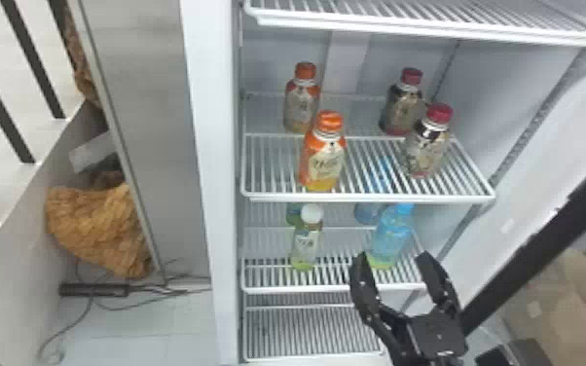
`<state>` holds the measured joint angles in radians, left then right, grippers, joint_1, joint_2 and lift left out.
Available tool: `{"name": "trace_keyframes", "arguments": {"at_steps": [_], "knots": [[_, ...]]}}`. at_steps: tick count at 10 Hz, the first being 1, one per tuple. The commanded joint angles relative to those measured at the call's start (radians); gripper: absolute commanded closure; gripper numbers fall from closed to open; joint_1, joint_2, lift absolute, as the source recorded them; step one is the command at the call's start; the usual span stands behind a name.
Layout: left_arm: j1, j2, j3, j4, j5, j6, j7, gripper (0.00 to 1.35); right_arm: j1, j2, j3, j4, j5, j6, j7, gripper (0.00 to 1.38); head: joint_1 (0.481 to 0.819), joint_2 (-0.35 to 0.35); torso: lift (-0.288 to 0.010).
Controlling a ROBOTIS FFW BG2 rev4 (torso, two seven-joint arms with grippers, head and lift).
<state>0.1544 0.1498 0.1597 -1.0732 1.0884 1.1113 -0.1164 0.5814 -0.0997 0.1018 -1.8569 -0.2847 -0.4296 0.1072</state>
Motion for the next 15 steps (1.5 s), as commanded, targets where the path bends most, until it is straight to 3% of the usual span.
{"name": "trace_keyframes", "arguments": {"at_steps": [1, 5, 6, 9, 11, 12, 13, 14, 15], "knots": [[-0.015, -0.001, 0.000, 0.009, -0.024, 0.008, 0.000, 0.65, 0.000, -0.006, 0.004, 0.003, -0.006, 0.000, 0.000, 0.00, 0.695, -0.132, -0.040], [-0.010, -0.006, 0.014, 0.012, 0.012, 0.008, -0.028, 0.59, -0.029, -0.003, 0.020, 0.027, -0.028, -0.007, 0.002, 0.00, 0.695, -0.132, -0.040], [-0.019, -0.006, 0.018, 0.012, -0.036, -0.058, -0.025, 0.48, -0.039, -0.005, 0.022, 0.042, -0.028, -0.007, 0.002, 0.00, 0.695, -0.131, -0.040], [-0.069, 0.011, 0.054, 0.012, -0.241, -0.176, -0.026, 0.45, -0.056, -0.006, 0.010, 0.059, -0.024, -0.012, 0.002, 0.00, 0.695, -0.053, -0.040], [-0.061, 0.010, 0.004, 0.009, -0.247, -0.542, -0.086, 0.45, -0.068, -0.006, 0.014, 0.076, -0.024, -0.027, 0.002, 0.00, 0.695, 0.011, -0.040], [-0.071, 0.013, -0.028, 0.009, -0.241, -0.800, -0.154, 0.38, -0.093, -0.006, 0.020, 0.116, -0.028, -0.110, 0.005, 0.00, 0.695, 0.047, -0.040], [-0.091, 0.025, -0.110, -0.003, -0.245, -1.023, -0.163, 0.24, -0.095, -0.008, 0.018, 0.133, -0.040, -0.145, 0.003, 0.00, 0.695, 0.082, -0.040], [-0.115, 0.036, -0.130, -0.069, -0.249, -0.972, -0.172, 0.10, -0.103, -0.008, 0.004, 0.130, -0.022, -0.152, 0.003, 0.00, 0.695, 0.106, -0.040], [-0.150, 0.039, -0.136, -0.079, -0.327, -1.018, -0.190, 0.00, -0.130, -0.008, -0.008, 0.145, -0.012, -0.152, 0.003, 0.00, 0.695, 0.104, -0.040]]}}
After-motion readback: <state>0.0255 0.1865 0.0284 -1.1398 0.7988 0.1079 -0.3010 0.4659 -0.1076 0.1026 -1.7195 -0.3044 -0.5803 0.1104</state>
